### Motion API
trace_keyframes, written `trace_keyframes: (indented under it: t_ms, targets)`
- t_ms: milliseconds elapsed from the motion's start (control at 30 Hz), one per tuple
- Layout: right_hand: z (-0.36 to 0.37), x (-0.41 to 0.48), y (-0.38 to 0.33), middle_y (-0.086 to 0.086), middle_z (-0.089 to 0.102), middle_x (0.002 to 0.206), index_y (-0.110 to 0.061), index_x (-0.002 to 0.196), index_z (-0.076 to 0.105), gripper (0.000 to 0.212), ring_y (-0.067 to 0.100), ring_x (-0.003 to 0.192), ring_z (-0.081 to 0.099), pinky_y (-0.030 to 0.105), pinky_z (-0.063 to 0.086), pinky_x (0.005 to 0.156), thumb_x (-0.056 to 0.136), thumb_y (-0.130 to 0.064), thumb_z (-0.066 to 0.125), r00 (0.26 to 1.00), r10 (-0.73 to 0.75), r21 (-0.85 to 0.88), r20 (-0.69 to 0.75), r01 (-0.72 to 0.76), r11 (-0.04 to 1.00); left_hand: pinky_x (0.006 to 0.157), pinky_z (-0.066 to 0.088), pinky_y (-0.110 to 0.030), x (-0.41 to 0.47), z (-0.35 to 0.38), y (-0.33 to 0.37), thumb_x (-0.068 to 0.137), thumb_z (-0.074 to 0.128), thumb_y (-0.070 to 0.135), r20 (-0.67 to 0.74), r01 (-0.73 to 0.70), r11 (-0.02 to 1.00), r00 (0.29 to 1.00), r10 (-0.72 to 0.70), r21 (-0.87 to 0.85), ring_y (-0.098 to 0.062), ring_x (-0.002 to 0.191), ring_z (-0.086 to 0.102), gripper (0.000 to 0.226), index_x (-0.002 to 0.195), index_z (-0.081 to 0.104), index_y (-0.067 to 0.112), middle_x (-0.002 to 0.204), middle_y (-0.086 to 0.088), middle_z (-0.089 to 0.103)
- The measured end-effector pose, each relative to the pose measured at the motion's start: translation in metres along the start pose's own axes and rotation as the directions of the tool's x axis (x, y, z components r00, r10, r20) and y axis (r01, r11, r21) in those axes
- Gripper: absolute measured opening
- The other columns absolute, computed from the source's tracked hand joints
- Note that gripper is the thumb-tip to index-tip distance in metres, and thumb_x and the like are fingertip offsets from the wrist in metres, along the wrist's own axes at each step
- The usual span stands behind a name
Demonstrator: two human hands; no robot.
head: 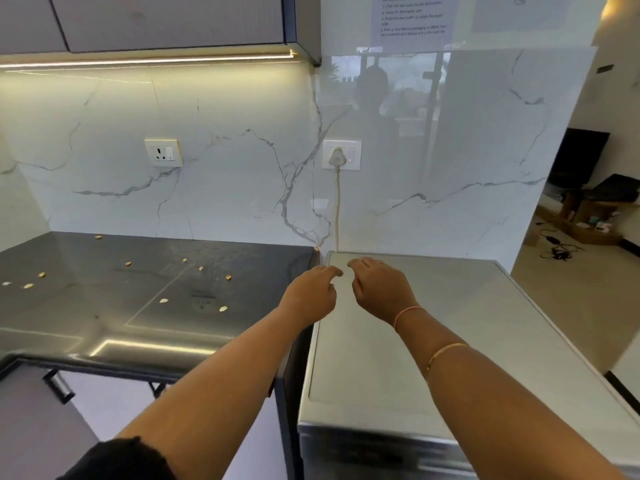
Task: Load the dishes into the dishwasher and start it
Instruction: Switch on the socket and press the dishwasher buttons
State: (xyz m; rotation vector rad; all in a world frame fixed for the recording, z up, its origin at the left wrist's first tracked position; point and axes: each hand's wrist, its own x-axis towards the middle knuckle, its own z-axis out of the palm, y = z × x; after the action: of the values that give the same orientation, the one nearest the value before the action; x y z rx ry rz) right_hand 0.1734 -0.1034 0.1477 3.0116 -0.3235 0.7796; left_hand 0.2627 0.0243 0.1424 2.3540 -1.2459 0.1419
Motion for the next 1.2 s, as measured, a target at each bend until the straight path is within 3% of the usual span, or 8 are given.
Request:
trace_keyframes:
  t_ms: [367, 800, 900, 1033, 1200]
  targets:
    - [-0.011, -0.107, -0.098, 0.004, 0.059, 0.125, -0.016, 0.130, 0.050, 0.036, 0.021, 0.105, 0.059, 0.027, 0.052, 0.087, 0.096, -0.020, 0.039, 0.986, 0.055, 0.060, 0.156, -0.065, 0.996, 0.102, 0.040, -0.031, -0.139, -0.019, -0.011, 0.096, 0.041, 0.014, 0.151, 0.034, 0.998, 0.988, -0.027, -0.048, -0.021, 0.121, 0.051, 0.038, 0.133, 0.047, 0.017, 0.137, -0.006, 0.050]
    - [0.007, -0.167, -0.093, 0.010, 0.051, 0.135, -0.011, 0.136, 0.044, 0.044, 0.030, 0.117, 0.052, 0.036, 0.047, 0.097, 0.093, -0.006, 0.042, 0.896, 0.181, 0.041, 0.405, -0.215, 0.976, 0.103, 0.038, -0.031, -0.188, 0.018, -0.016, 0.098, 0.038, 0.015, 0.265, 0.131, 0.986, 0.959, -0.100, -0.100, -0.023, 0.124, 0.048, 0.038, 0.135, 0.045, 0.012, 0.139, -0.007, 0.047]
    - [0.018, -0.173, -0.089, 0.012, 0.054, 0.132, -0.011, 0.136, 0.045, 0.043, 0.031, 0.116, 0.053, 0.038, 0.046, 0.098, 0.093, -0.007, 0.042, 0.875, 0.182, 0.048, 0.449, -0.227, 0.973, 0.111, 0.030, -0.037, -0.190, 0.037, -0.015, 0.098, 0.039, 0.016, 0.320, 0.144, 0.988, 0.940, -0.116, -0.063, -0.026, 0.137, 0.033, 0.041, 0.139, 0.041, 0.012, 0.145, -0.008, 0.041]
    - [0.038, -0.173, -0.078, 0.014, 0.058, 0.126, -0.011, 0.133, 0.048, 0.040, 0.033, 0.109, 0.057, 0.040, 0.048, 0.095, 0.094, -0.013, 0.042, 0.887, 0.157, 0.052, 0.434, -0.198, 0.979, 0.117, 0.011, -0.043, -0.188, 0.062, -0.008, 0.099, 0.040, 0.021, 0.362, 0.106, 0.984, 0.920, -0.152, 0.143, -0.029, 0.146, 0.006, 0.052, 0.147, 0.023, 0.011, 0.156, -0.009, 0.019]
    - [0.079, -0.164, -0.063, 0.011, 0.041, 0.145, -0.009, 0.142, 0.034, 0.044, 0.029, 0.132, 0.038, 0.039, 0.032, 0.108, 0.100, -0.024, 0.034, 0.886, 0.118, 0.029, 0.448, -0.147, 0.989, 0.117, 0.003, -0.043, -0.165, 0.101, -0.013, 0.100, 0.034, 0.020, 0.413, 0.028, 0.961, 0.899, -0.145, 0.276, -0.029, 0.146, -0.003, 0.057, 0.150, 0.008, 0.010, 0.158, -0.012, 0.001]
